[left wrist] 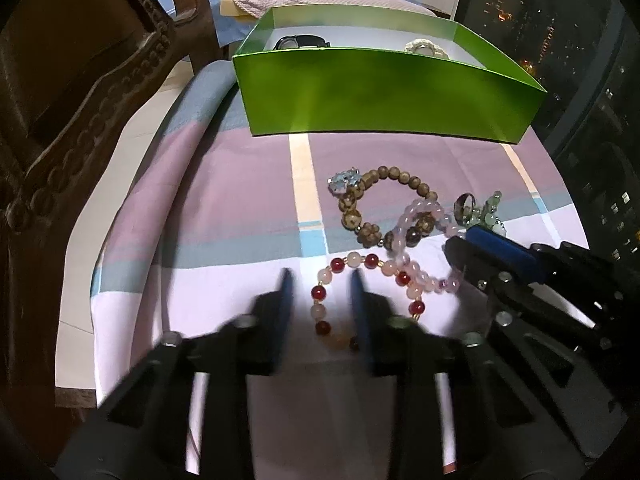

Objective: Organize jewelry
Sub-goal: 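Grasp the red bead bracelet with the left tool while the right tool grasps the pink bracelet, then carry the red bracelet with the left tool while the right tool carries the pink one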

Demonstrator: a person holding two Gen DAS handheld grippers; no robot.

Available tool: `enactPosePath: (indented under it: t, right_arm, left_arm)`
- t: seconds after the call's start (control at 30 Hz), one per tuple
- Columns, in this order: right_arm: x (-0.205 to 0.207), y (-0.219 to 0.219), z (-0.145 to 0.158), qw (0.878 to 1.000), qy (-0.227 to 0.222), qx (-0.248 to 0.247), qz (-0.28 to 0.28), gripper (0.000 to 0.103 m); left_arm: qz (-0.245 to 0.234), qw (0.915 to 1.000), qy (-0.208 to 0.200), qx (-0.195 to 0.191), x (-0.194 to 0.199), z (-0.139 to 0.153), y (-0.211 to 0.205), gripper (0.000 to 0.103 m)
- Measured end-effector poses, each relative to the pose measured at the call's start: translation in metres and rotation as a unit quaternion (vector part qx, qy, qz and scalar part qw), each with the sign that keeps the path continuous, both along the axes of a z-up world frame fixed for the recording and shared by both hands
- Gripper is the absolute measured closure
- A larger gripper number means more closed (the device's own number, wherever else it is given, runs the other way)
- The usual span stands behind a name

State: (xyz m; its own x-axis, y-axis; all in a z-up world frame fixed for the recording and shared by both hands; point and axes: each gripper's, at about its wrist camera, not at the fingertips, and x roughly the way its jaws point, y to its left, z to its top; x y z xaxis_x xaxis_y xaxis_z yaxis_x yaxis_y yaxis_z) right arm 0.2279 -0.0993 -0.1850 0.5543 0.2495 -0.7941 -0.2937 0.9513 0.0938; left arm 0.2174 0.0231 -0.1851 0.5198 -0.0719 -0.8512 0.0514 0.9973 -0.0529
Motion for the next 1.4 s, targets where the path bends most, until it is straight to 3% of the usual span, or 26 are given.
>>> enactPosePath:
  t: [0.17, 0.27, 0.47, 0.57, 0.73, 1.0, 1.4]
  right_arm:
    - [0.001, -0.017, 0.003, 0.999, 0.010, 0.039, -0.009, 0.095]
    - [-0.010, -0.027, 0.020, 0.998, -0.002, 0.067, -0.007, 0.095]
    - [-0.066, -0.076, 0.104, 0.988, -0.075, 0.132, -0.004, 0.095]
    - [-0.099, -0.096, 0.147, 0.983, -0.119, 0.137, 0.002, 0.095]
    - [-0.146, -0.114, 0.189, 0.976, -0.160, 0.145, 0.008, 0.095]
    - [-0.198, -0.119, 0.206, 0.972, -0.189, 0.138, 0.018, 0.095]
    - [-0.228, -0.116, 0.213, 0.969, -0.205, 0.134, 0.028, 0.095]
  left_arm:
    - [0.005, 0.9996, -0.003, -0.027, -0.003, 0.003, 0.007, 0.096]
    - [0.000, 0.9991, -0.031, -0.027, -0.015, 0.020, 0.008, 0.096]
    - [-0.013, 0.9908, -0.118, -0.065, -0.067, 0.096, 0.019, 0.096]
    - [-0.022, 0.9862, -0.144, -0.079, -0.094, 0.127, 0.021, 0.096]
    - [-0.034, 0.9766, -0.183, -0.108, -0.141, 0.175, 0.016, 0.096]
    - [-0.050, 0.9690, -0.218, -0.106, -0.203, 0.212, 0.000, 0.096]
    - [-0.060, 0.9694, -0.214, -0.103, -0.230, 0.213, -0.015, 0.096]
